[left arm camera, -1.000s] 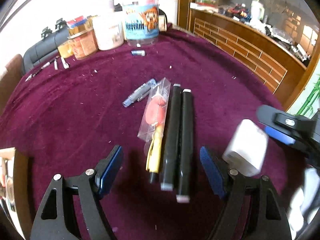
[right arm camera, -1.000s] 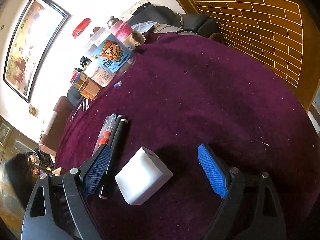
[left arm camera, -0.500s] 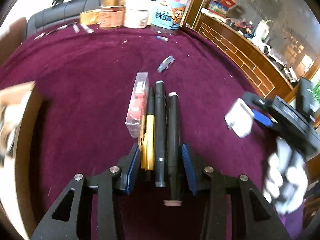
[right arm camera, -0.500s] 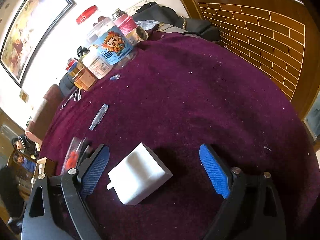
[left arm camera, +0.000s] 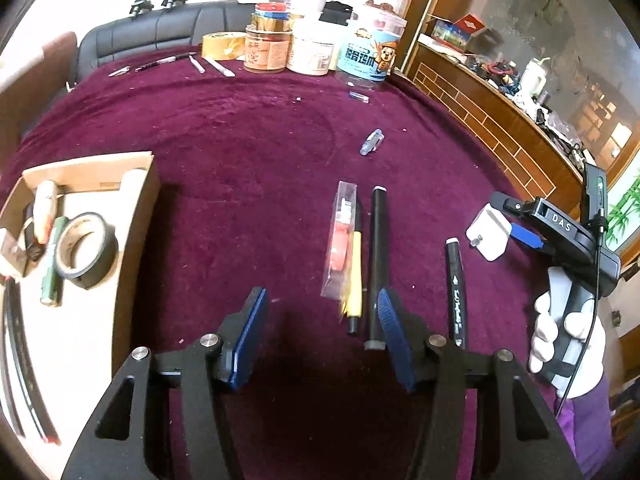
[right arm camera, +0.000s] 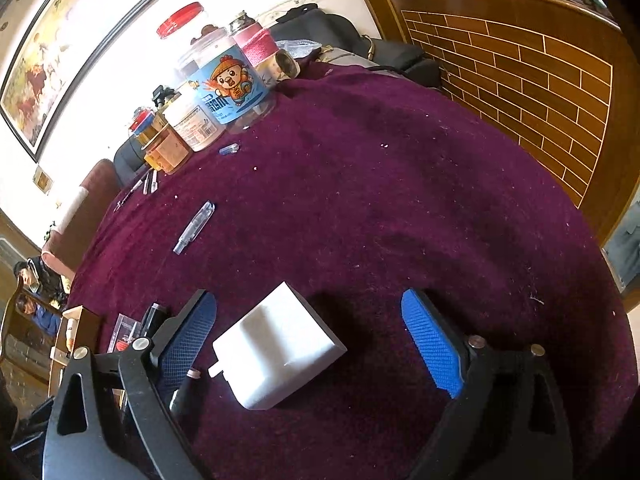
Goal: Organize rigid objects
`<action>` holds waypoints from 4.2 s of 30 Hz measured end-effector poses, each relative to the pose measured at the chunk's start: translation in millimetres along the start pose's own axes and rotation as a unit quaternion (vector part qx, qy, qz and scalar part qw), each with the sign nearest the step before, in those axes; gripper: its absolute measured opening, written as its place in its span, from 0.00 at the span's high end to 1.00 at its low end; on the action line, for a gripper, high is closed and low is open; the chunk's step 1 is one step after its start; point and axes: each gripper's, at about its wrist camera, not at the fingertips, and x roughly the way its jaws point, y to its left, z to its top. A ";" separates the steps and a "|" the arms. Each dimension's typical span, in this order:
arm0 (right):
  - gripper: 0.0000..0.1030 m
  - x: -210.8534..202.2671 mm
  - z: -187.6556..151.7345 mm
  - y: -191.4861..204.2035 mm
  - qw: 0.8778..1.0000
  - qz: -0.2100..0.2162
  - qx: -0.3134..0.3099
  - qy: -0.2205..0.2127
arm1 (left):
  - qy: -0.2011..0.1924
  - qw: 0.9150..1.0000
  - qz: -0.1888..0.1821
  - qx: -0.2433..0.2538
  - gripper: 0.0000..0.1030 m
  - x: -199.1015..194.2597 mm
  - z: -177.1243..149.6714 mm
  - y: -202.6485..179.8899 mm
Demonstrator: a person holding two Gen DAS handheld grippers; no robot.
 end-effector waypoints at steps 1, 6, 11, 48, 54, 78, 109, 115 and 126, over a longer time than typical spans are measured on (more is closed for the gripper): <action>0.04 0.5 0.2 0.7 1.000 0.000 -0.002 0.001 | 0.001 1.000 -0.006 0.001 0.51 3.3 2.0 -0.8; 0.03 0.8 0.0 1.6 1.000 0.001 -0.003 0.000 | 0.013 0.999 -0.033 0.017 0.55 22.9 13.7 -8.2; 0.02 0.9 -0.3 1.5 1.000 0.004 -0.003 0.000 | 0.013 0.999 -0.051 -0.004 0.89 23.4 22.9 3.8; 0.06 -5.0 0.5 7.0 1.000 -0.029 -0.011 -0.001 | -0.066 0.996 -0.067 -0.005 0.90 -53.5 17.4 6.0; 0.09 -42.3 -37.2 68.3 0.995 0.000 -0.093 0.020 | -0.095 0.993 -0.072 -0.025 0.90 -98.6 -13.3 37.0; 0.88 -28.9 -94.7 131.2 0.989 -0.020 -0.127 0.071 | -0.134 0.975 -0.022 -0.176 0.90 -143.6 -94.9 180.5; 0.88 59.8 -180.8 368.2 0.920 0.148 -0.237 0.276 | -0.103 0.964 0.012 -0.244 0.49 -133.5 -90.6 227.7; 0.87 78.2 -188.0 388.2 0.916 0.120 -0.257 0.285 | -0.155 0.955 0.070 -0.245 0.39 -169.0 -106.7 237.1; 0.86 95.8 -166.8 397.0 0.930 0.065 -0.281 0.227 | -0.170 0.953 0.121 -0.219 0.38 -171.3 -107.7 235.6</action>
